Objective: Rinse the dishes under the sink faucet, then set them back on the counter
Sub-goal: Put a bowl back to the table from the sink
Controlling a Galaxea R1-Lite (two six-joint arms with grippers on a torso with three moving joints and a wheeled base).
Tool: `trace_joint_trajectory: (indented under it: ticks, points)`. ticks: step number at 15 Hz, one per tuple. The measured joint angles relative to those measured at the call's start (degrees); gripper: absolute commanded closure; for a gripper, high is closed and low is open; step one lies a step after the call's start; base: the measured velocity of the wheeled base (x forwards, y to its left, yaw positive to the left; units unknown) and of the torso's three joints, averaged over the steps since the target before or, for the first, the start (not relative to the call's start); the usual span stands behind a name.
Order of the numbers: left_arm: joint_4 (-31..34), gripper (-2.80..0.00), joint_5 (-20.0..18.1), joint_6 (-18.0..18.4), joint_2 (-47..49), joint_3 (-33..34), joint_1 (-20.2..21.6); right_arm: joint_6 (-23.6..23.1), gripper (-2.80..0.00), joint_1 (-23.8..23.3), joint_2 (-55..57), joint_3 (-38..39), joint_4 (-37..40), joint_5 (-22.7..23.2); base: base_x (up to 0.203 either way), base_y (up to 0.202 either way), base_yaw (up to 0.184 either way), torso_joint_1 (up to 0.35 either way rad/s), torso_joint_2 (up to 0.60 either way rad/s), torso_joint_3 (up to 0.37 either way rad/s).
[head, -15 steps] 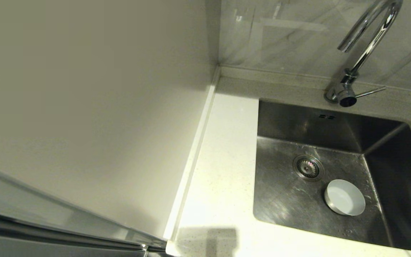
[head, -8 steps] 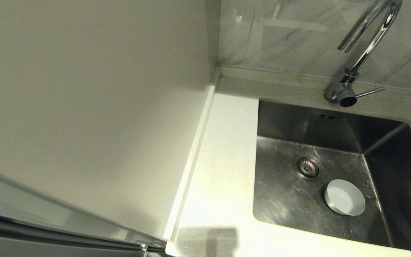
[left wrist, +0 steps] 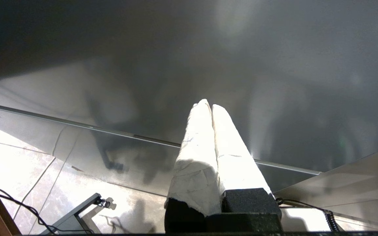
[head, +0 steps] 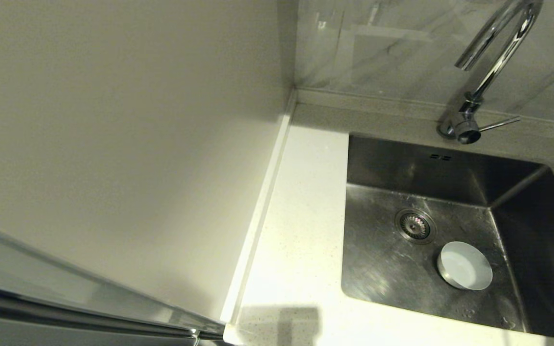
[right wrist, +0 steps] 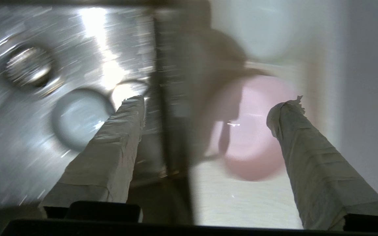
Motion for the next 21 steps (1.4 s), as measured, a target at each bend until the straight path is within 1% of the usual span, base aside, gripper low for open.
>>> trace_joint_trajectory:
  ticks: [1, 5, 6, 8, 10, 13, 17, 19, 21]
  points:
    - [0.0, 0.00, 0.0, 0.0, 0.0, 0.0, 0.0, -0.5, -2.80, 3.9, -1.8, 2.1, 0.0, -0.9, 0.000, 0.000, 0.000, 0.000, 0.00, 0.000]
    - [0.0, 0.00, 0.0, 0.0, 0.0, 0.0, 0.0, -1.1, -2.80, 25.8, -8.7, 14.4, -1.9, -10.7, 0.000, 0.000, 0.000, 0.000, 0.00, 0.000]
    - [0.0, 0.00, 0.0, 0.0, 0.0, 0.0, 0.0, -0.9, -2.80, 29.9, -9.7, 18.5, -3.6, -13.0, 0.000, 0.000, 0.000, 0.000, 0.00, 0.000]
    - [0.0, 0.00, 0.0, 0.0, 0.0, 0.0, 0.0, -0.5, -2.80, 36.0, -9.9, 26.0, -10.7, -17.2, 0.000, 0.000, 0.000, 0.000, 0.00, 0.000]
    - [0.0, 0.00, 0.0, 0.0, 0.0, 0.0, 0.0, 1.3, -2.80, 39.9, -7.3, 29.8, -17.2, -21.2, 0.000, 0.000, 0.000, 0.000, 0.00, 0.000]
    - [0.0, 0.00, 0.0, 0.0, 0.0, 0.0, 0.0, 6.1, -2.80, 44.2, -0.5, 31.0, -21.1, -25.2, 0.000, 0.000, 0.000, 0.000, 0.00, 0.000]
    - [0.0, 0.00, 0.0, 0.0, 0.0, 0.0, 0.0, 11.6, -2.80, 48.5, 8.8, 27.4, -22.0, -31.0, 0.000, 0.000, 0.000, 0.000, 0.00, 0.000]
    - [0.0, 0.00, 0.0, 0.0, 0.0, 0.0, 0.0, 13.8, -2.80, 49.6, 13.1, 24.9, -22.1, -34.5, 0.000, 0.000, 0.000, 0.000, 0.00, 0.000]
    - [0.0, 0.00, 0.0, 0.0, 0.0, 0.0, 0.0, 14.8, -2.80, 50.1, 16.7, 22.9, -22.4, -37.6, 0.000, 0.000, 0.000, 0.000, 0.00, 0.000]
